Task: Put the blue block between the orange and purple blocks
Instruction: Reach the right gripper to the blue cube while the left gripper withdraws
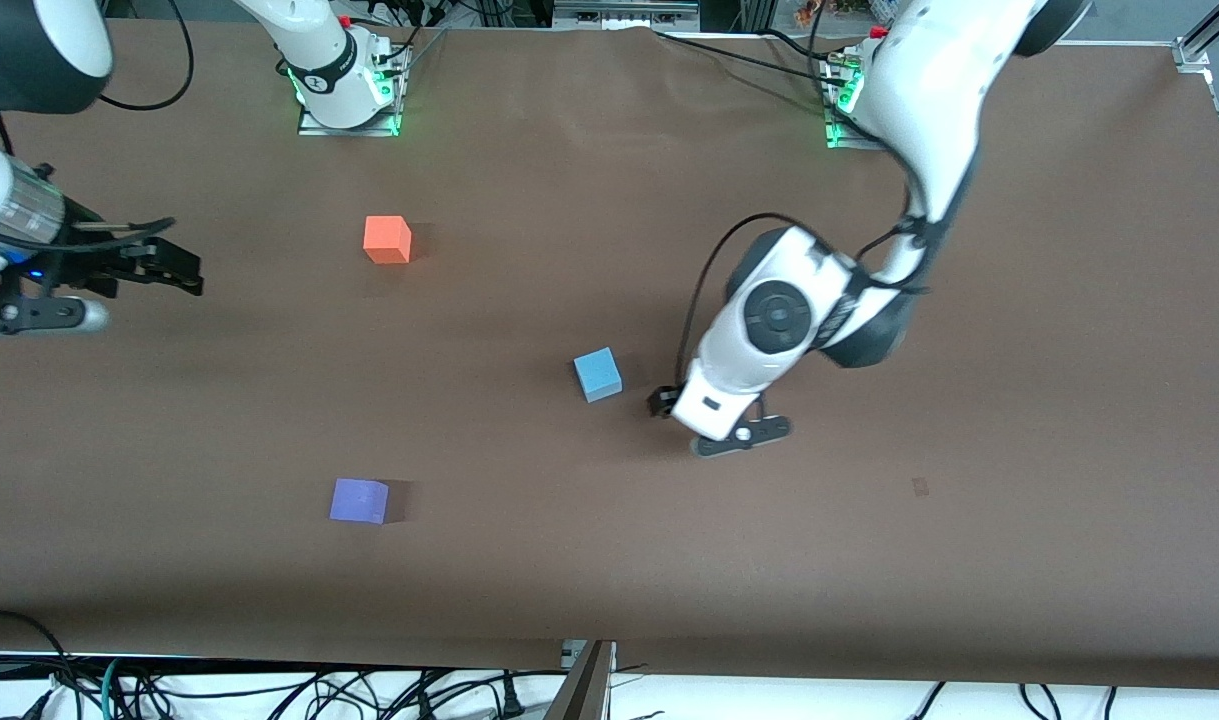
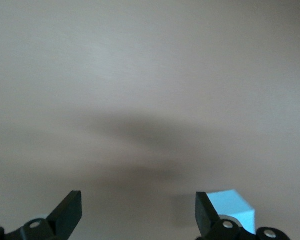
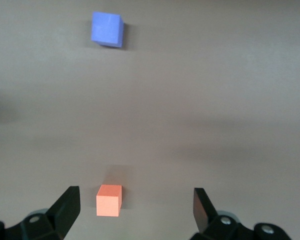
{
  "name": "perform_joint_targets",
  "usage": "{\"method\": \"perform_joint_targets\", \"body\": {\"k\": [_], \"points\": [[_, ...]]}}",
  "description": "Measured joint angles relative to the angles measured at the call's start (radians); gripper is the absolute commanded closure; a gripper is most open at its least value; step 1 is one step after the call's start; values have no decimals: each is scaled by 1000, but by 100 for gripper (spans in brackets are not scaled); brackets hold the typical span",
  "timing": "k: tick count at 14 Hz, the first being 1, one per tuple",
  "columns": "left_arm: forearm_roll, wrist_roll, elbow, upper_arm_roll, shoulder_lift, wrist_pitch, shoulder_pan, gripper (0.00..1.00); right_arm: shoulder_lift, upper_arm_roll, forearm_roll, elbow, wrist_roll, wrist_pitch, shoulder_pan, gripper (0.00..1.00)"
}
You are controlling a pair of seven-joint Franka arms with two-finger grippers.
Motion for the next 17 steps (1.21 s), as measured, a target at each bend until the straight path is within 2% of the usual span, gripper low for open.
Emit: {"method": "perform_joint_targets", "body": {"k": [2,5,8,10,12,14,17], "points": [[1,75,-79,0,-118,-62,55,0,32,0,0,0,0,1,12,0],[1,231,-286,0,-351,-80,161,0,61,2,1,0,0,8,57,0],[1,348,-488,1,-595,-142,275,0,98,5,2,1,39,64,174,0],[1,413,-580,2,-711,-159,325,0,140,8,2,0,107,121,265,0],[1,521,-624,2,-774,-160,377,0,192,10,2,0,172,194,357,0],[1,623,-626,4,-788,-159,431,0,249,11,2,0,217,298,439,0],[1,675,-614,5,-788,-155,463,0,347,10,2,-1,300,485,530,0]]}}
